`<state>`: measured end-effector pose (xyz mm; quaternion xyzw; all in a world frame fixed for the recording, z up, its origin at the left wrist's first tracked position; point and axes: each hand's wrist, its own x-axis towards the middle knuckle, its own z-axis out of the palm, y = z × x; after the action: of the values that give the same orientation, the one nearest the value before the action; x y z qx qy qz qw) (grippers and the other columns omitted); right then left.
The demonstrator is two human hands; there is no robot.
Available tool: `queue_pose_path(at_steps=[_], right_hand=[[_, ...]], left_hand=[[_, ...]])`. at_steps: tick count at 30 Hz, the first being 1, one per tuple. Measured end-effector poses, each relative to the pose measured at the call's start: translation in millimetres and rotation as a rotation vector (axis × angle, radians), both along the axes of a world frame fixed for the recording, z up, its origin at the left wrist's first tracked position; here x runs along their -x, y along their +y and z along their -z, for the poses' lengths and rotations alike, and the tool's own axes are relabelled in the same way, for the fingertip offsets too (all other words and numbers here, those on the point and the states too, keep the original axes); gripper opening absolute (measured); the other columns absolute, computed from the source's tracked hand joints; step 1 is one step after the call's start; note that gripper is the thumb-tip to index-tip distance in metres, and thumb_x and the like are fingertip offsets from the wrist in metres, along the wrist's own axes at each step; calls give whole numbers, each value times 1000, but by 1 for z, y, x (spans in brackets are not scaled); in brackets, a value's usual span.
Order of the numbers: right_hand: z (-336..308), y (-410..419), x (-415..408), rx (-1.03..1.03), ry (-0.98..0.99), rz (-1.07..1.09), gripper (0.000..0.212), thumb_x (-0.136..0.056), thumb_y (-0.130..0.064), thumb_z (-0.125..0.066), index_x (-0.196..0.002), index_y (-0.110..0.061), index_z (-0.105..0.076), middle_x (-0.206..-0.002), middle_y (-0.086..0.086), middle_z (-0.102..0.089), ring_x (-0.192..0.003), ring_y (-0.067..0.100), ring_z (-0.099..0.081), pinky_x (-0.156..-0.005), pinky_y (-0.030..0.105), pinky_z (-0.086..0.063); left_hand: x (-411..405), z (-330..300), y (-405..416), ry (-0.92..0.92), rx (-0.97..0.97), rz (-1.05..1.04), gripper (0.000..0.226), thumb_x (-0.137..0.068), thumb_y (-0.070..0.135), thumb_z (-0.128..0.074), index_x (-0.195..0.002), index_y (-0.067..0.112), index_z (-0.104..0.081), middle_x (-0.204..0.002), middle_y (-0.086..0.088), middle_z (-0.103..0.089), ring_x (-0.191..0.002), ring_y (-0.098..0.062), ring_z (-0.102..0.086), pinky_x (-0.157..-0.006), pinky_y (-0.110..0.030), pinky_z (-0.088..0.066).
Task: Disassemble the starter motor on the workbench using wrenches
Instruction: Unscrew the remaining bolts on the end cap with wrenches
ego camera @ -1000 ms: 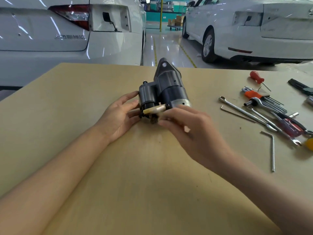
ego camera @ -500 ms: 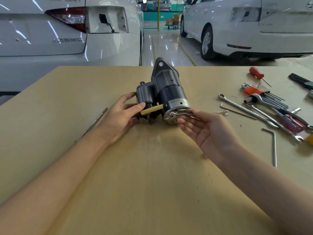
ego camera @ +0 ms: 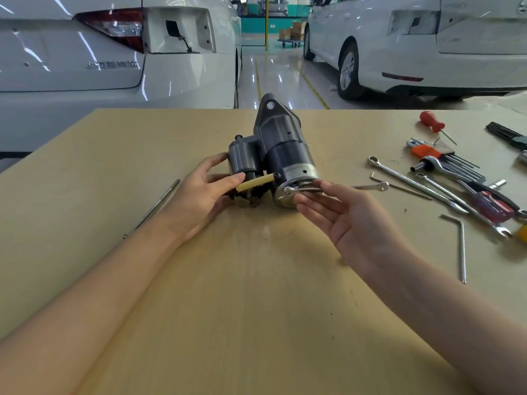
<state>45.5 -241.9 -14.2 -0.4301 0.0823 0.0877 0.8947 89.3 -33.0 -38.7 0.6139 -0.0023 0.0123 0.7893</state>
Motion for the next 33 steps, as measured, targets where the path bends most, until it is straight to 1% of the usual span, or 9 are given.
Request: queue_pose_path(at_steps=[5,8,13,18,21,25,27,30,33], right_hand=[[2,0,-1,132,-139,29,9,-93,0,-53,-95,4,-60,-76,21,-71,-75,31,-73,-62,28,-58],[-9,3,-3,567,-390,59,12,-93,-4,-57,-84,-8,-64,-68,13,-71,-66,25,-72,-62,32,-59],[-42,21,-7,1674,-1040,-131,17,-96,-13,-51,-79,-15,-50,-69,-1,-54,-62,19,-54,-58,35,-41],[-42,42,2,2057,-1237,-420,17,-94,-6,-47,-103,-17,-57,-82,-2,-34,-65,16,-42,-55,28,-37],[-32,41,10,2149,-1322,-400,19,-92,-5,-48,-107,-12,-57,-98,6,-44,-76,18,-38,-65,29,-34],[-18,21,8,1835,-1378,-164,10,-93,-10,-55,-99,-14,-62,-94,-1,-54,-76,18,-53,-63,28,-43],[-5,10,8,1397,-1110,-69,11,-96,-15,-53,-94,-14,-64,-84,-3,-60,-72,19,-57,-65,33,-48],[-2,-5,7,638,-485,-177,18,-96,-11,-50,-83,-12,-62,-68,-2,-62,-62,19,-57,-58,33,-50],[-9,-18,2,369,-299,-280,18,-96,-12,-47,-85,-5,-60,-66,8,-57,-57,21,-53,-51,29,-47]], left_hand=[[-1,1,0,15,-20,-9,61,-79,8,-68,-136,13,-47,-97,-13,-69,-76,-16,-70,-62,-25,-55],[0,0,1,27,-24,-8,58,-84,4,-65,-138,12,-45,-99,-15,-67,-76,-17,-70,-62,-25,-55],[1,-3,2,42,-25,5,56,-86,1,-63,-138,10,-44,-98,-15,-68,-78,-18,-71,-64,-25,-55],[3,-4,2,56,-22,1,58,-83,2,-65,-137,13,-46,-99,-13,-67,-75,-16,-71,-67,-25,-57],[2,-4,1,53,-17,-1,58,-84,2,-64,-138,13,-46,-97,-13,-69,-77,-17,-70,-73,-27,-58],[2,-3,3,56,8,-5,58,-80,3,-67,-135,13,-49,-86,-8,-73,-74,-18,-71,-67,-27,-58],[2,-4,4,56,7,1,65,-74,7,-71,-134,14,-49,-87,-8,-74,-77,-19,-72,-67,-27,-57],[3,-5,4,61,14,4,75,-64,13,-73,-134,15,-49,-91,-11,-73,-80,-21,-71,-68,-29,-56],[4,-5,3,62,23,7,75,-64,12,-72,-135,14,-48,-93,-12,-73,-80,-21,-71,-67,-28,-57]])
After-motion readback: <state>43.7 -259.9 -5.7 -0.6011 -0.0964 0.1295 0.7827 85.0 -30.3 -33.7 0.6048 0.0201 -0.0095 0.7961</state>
